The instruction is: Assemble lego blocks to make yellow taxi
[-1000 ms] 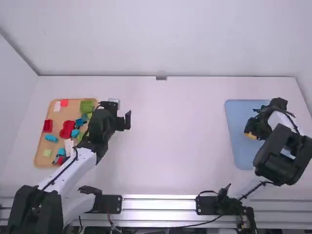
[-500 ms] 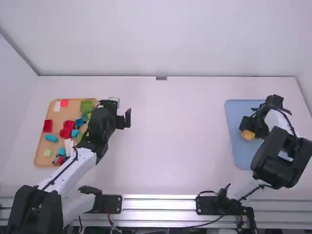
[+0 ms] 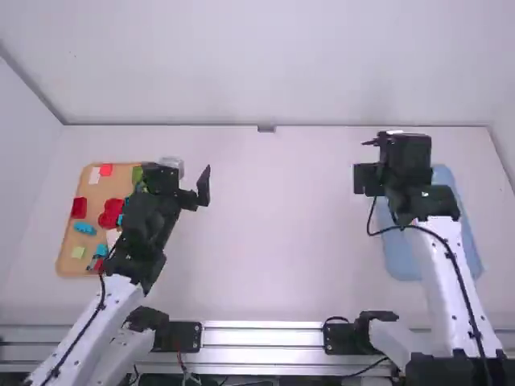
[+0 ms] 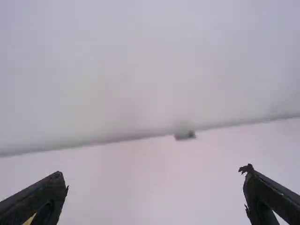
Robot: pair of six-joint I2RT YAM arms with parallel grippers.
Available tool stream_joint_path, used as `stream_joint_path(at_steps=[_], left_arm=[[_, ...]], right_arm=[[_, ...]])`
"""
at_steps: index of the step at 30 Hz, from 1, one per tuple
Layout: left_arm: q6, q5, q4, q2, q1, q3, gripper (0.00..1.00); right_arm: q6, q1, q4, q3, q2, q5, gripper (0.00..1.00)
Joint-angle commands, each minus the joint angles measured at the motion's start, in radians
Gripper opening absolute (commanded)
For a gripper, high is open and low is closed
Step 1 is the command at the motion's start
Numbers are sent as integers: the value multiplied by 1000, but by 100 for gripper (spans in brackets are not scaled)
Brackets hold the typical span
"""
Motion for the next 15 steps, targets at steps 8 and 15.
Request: stream_joint_path(at_steps=[8, 15], left_arm=[[15, 29, -82, -212, 39, -41, 96], [15, 39, -182, -312, 140, -141, 86]], right_arm=[[-156, 229, 25, -31, -100, -30, 95], [-66, 139, 116, -121, -190, -120, 86]])
